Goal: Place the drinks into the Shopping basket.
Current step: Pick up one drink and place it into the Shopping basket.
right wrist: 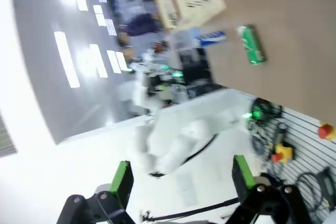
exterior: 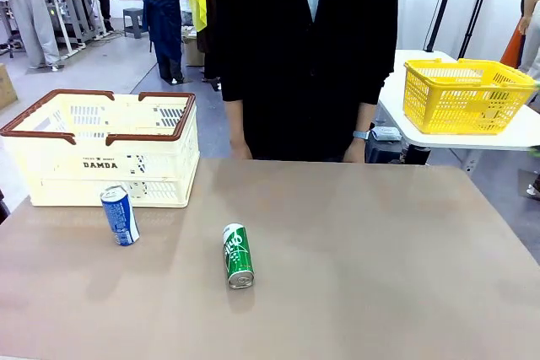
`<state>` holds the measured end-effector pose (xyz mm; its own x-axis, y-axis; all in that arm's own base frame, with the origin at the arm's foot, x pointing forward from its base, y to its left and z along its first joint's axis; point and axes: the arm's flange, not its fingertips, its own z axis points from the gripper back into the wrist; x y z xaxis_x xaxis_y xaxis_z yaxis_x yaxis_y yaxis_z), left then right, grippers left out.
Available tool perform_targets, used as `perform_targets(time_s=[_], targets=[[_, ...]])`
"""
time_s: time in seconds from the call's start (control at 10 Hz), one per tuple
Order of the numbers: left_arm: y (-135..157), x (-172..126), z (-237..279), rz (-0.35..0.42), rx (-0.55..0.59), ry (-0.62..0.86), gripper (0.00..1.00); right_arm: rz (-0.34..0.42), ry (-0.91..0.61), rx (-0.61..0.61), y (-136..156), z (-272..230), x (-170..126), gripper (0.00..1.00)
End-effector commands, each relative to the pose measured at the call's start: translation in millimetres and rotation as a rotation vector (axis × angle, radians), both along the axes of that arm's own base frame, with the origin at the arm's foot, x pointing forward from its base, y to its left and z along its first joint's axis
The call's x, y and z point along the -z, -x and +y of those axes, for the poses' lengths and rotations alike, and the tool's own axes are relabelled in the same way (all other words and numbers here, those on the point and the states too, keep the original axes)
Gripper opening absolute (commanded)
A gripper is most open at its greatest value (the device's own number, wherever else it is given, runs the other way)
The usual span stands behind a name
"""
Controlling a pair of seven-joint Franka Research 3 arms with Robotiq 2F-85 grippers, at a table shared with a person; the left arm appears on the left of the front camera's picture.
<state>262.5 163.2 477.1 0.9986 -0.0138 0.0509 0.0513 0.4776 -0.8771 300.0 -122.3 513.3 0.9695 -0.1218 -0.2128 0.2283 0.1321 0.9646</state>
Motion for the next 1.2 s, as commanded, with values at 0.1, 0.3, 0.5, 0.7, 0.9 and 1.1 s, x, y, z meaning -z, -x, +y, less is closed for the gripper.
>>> perform_targets(time_s=[0.1, 0.3, 0.5, 0.7, 0.9, 1.1], targets=[[-1.2, -2.2, -0.4, -0.006, -0.003, 0.01, 1.0, -0.145, -0.269, 0.013, -10.3, -33.1, 58.4, 1.0], [-1.2, -2.2, -0.4, -0.006, -0.003, 0.01, 1.0, -0.153, -0.022, 0.079, -26.9, 1.7, 82.0, 1.0], [-1.2, -2.2, -0.4, -0.006, -0.003, 0.01, 1.0, -0.119, -0.233, 0.057, 2.2, -41.2, 59.1, 1.0], [-1.2, -2.2, -0.4, -0.006, -0.003, 0.01, 1.0, -0.119, -0.233, 0.057, 2.2, -41.2, 59.1, 1.0], [2.7, -24.4, -10.1, 0.097, -0.031, -0.008, 1.0, -0.119, -0.233, 0.057, 2.2, -41.2, 59.1, 1.0], [-5.7, -84.0, -116.8, 0.121, 0.111, -0.309, 1.0, -0.119, -0.233, 0.057, 2.2, -41.2, 59.1, 1.0]])
